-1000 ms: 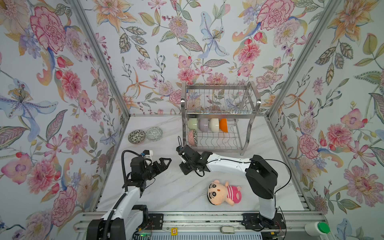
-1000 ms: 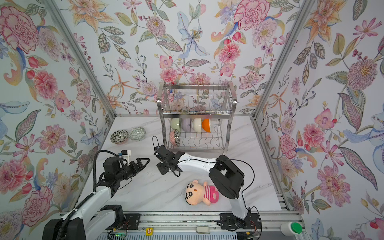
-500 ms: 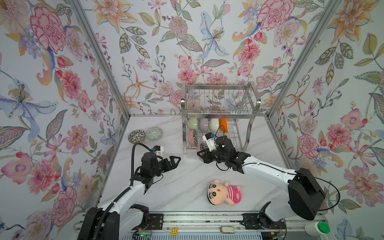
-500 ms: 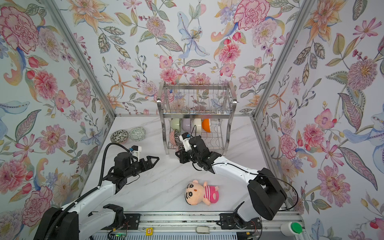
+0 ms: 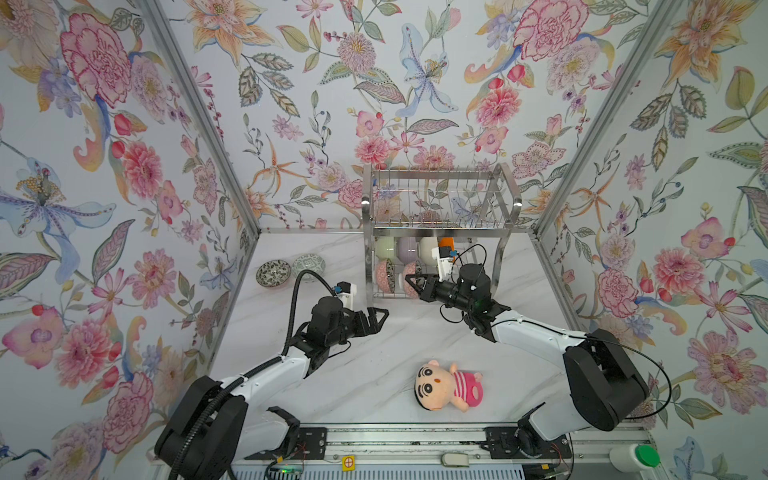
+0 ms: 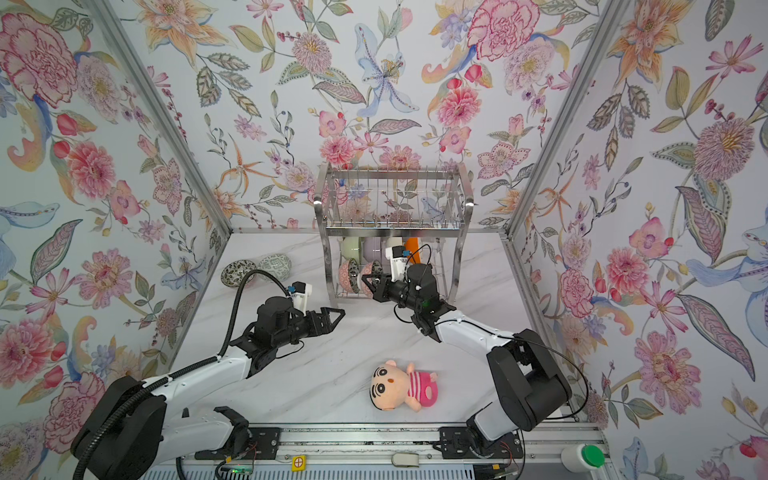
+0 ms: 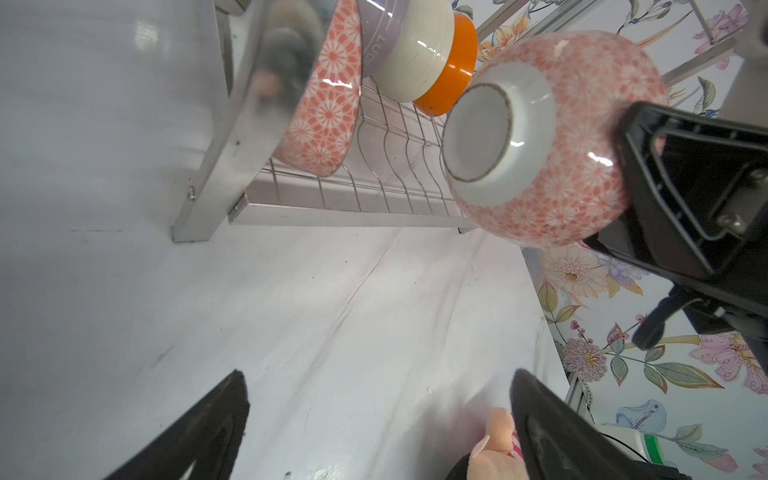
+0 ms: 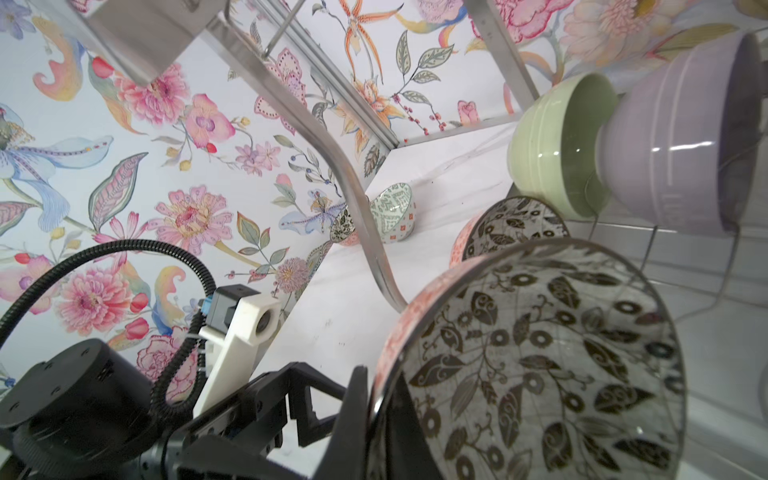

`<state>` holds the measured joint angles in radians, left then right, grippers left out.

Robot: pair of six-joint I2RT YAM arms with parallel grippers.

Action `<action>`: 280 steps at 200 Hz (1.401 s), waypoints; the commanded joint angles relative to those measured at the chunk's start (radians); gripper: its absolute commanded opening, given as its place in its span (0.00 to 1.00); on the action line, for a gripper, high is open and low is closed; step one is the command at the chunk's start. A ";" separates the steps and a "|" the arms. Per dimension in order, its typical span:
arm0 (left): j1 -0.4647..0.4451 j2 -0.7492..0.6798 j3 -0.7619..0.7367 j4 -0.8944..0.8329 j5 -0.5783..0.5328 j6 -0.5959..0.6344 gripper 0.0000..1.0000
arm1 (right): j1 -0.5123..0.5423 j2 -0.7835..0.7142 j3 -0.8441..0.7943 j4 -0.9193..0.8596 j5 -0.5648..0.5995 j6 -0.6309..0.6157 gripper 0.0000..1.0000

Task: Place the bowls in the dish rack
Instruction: 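Lift the bowl and carry it into the rack with the right gripper, then stand the bowl upright beside the first black-leaf bowl with the right gripper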

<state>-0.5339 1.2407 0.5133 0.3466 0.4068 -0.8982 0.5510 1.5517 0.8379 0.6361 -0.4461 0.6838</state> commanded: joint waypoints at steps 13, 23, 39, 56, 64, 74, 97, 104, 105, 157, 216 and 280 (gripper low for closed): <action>-0.043 0.034 0.048 0.056 -0.038 0.006 0.99 | -0.045 0.095 0.028 0.268 -0.066 0.114 0.00; -0.053 0.040 0.062 0.052 -0.045 0.024 0.99 | -0.052 0.126 0.037 0.306 -0.083 0.134 0.00; -0.073 0.053 0.094 0.037 -0.044 0.070 0.99 | -0.060 0.166 0.045 0.355 -0.100 0.151 0.00; -0.093 0.060 0.137 -0.038 -0.079 0.137 0.99 | -0.065 0.202 0.052 0.388 -0.104 0.170 0.00; -0.100 0.065 0.157 -0.070 -0.095 0.165 0.99 | -0.066 0.220 0.055 0.406 -0.108 0.179 0.00; -0.108 0.070 0.175 -0.105 -0.109 0.193 0.99 | -0.066 0.242 0.062 0.422 -0.113 0.186 0.00; -0.125 0.087 0.205 -0.160 -0.137 0.242 0.99 | -0.066 0.289 0.075 0.440 -0.112 0.191 0.00; -0.130 0.090 0.214 -0.171 -0.146 0.253 0.99 | -0.068 0.302 0.078 0.458 -0.115 0.202 0.00; -0.131 0.090 0.216 -0.174 -0.148 0.255 0.99 | -0.067 0.305 0.078 0.459 -0.115 0.203 0.00; -0.155 0.117 0.250 -0.202 -0.179 0.275 0.99 | -0.072 0.400 0.120 0.534 -0.135 0.251 0.00; -0.160 0.126 0.272 -0.246 -0.204 0.298 1.00 | -0.081 0.464 0.121 0.577 -0.129 0.271 0.00; -0.160 0.135 0.275 -0.258 -0.210 0.296 0.99 | -0.092 0.481 0.111 0.514 -0.117 0.235 0.02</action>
<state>-0.6819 1.3655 0.7555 0.1043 0.2195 -0.6163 0.4629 2.0247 0.9367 1.1339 -0.5678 0.9470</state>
